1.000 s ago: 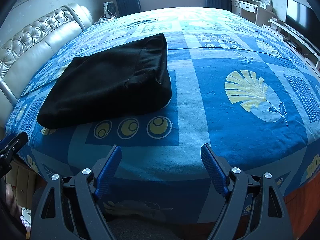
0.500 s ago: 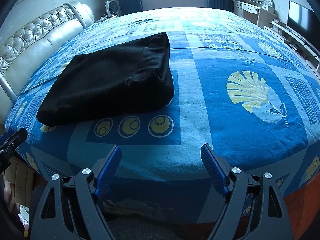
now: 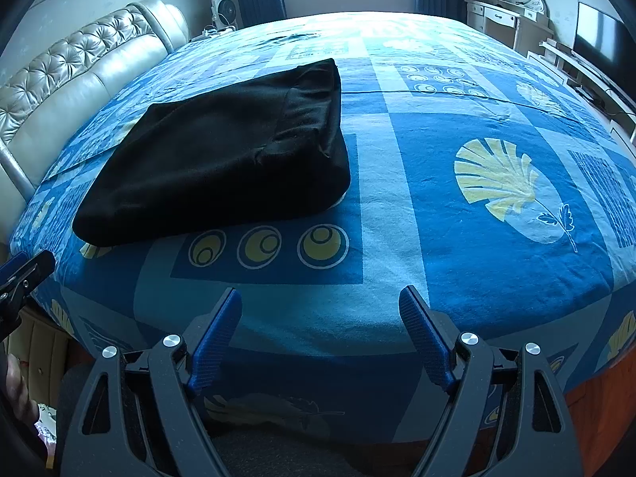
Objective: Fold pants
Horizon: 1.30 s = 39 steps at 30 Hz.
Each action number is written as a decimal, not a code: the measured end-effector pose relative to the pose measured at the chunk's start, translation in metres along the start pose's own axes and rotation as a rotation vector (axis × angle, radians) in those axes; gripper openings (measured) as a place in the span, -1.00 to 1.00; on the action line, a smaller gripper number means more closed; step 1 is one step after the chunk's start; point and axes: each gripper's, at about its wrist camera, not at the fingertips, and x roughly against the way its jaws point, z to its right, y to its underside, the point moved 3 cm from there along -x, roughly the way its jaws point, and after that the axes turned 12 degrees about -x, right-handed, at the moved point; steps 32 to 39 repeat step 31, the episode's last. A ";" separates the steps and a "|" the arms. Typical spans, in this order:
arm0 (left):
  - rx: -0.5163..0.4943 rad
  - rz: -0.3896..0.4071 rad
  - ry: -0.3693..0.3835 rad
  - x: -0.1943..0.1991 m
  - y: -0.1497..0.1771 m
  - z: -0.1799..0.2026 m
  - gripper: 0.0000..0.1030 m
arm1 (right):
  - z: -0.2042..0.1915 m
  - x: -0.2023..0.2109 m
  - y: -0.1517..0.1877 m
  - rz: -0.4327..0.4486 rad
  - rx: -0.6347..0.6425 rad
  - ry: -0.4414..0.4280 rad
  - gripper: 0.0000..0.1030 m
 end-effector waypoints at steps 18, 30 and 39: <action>0.005 0.002 -0.041 0.003 -0.004 0.000 0.91 | -0.001 -0.001 0.002 -0.006 0.005 -0.001 0.56; 0.061 0.074 -0.048 0.016 -0.012 -0.013 0.96 | -0.001 0.002 0.000 0.026 0.009 -0.012 0.56; 0.061 0.070 -0.051 0.016 -0.011 -0.012 0.96 | 0.000 0.002 -0.001 0.025 0.006 -0.011 0.56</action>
